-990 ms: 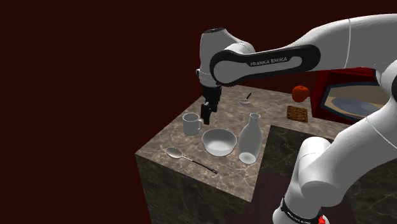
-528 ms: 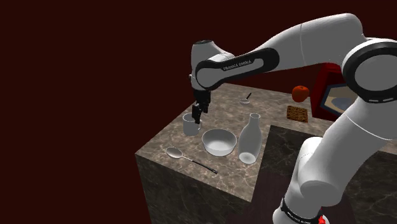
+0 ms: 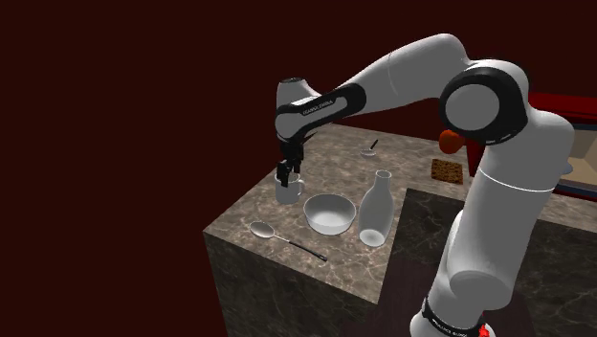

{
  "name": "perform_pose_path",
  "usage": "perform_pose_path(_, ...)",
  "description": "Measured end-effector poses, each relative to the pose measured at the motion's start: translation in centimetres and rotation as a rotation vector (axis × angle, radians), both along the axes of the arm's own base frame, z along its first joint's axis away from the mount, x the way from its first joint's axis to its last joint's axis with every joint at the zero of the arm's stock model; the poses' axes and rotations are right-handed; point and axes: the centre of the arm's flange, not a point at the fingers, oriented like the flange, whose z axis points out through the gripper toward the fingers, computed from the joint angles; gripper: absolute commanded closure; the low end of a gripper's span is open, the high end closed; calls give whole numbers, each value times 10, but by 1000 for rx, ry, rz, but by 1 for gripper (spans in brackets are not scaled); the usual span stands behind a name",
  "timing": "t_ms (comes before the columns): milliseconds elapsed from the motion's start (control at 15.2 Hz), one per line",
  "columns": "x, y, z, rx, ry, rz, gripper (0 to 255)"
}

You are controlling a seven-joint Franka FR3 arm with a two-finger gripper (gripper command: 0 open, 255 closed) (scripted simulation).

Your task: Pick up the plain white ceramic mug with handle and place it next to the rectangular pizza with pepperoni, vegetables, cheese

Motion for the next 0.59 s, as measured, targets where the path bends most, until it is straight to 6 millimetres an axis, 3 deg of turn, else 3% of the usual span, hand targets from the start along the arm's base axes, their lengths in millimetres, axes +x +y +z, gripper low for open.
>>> perform_pose_path(330,47,-32,-30,20,-4,-8,0)
perform_pose_path(594,61,-45,-55,26,-5,-10,0)
